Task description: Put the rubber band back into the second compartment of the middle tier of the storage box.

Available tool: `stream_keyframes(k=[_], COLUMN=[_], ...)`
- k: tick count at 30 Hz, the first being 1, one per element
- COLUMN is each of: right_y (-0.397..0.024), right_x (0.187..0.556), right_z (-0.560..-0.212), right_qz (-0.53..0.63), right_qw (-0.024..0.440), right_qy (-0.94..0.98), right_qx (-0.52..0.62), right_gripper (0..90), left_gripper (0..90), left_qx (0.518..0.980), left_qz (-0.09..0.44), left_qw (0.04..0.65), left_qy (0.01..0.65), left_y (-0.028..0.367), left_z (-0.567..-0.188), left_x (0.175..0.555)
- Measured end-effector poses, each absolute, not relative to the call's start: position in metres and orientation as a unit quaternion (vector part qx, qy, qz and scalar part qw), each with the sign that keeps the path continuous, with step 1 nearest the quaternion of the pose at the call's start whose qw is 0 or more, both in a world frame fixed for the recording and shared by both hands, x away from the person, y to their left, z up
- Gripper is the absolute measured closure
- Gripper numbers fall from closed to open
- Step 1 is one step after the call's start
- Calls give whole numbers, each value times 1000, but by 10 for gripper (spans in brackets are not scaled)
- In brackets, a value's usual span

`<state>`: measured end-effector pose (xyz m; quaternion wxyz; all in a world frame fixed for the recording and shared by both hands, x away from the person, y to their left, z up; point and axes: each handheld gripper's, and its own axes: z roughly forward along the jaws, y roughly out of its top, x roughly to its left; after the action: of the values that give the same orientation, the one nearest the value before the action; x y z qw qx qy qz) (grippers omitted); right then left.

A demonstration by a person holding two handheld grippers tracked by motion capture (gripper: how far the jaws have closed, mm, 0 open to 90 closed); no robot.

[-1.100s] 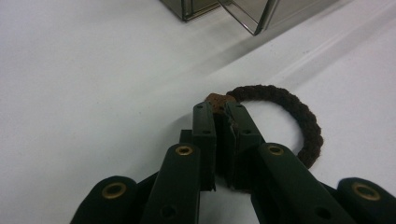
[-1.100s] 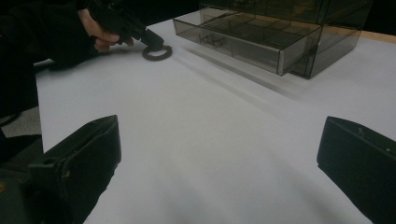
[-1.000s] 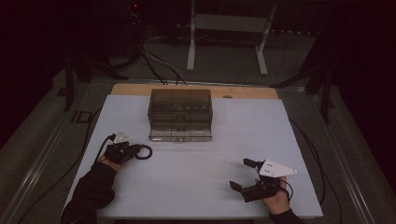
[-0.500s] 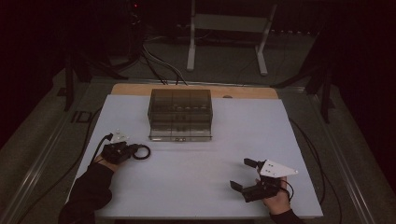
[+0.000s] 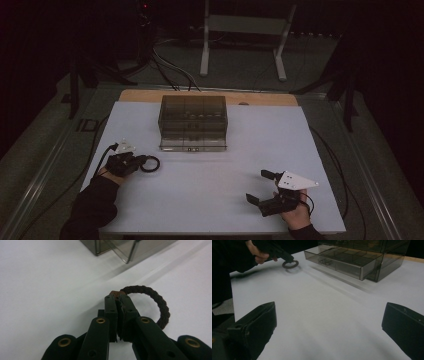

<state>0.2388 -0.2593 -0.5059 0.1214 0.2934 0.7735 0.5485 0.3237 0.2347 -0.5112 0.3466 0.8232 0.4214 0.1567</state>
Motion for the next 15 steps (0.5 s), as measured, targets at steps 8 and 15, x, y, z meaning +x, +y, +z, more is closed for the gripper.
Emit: stream_keyframes(k=[8,15], right_y=[-258,-258], right_x=[239,239], right_z=[-506,-506], right_qz=[549,550], right_qw=[120,121], right_qy=[774,772], right_qx=[293,294], right_gripper=[0,0], left_gripper=[874,874], left_qx=[829,830], left_qz=[145,143], left_qw=[347,351], left_qy=[415,410], left_y=[229,227], left_z=[-509,-502], left_x=[322,320])
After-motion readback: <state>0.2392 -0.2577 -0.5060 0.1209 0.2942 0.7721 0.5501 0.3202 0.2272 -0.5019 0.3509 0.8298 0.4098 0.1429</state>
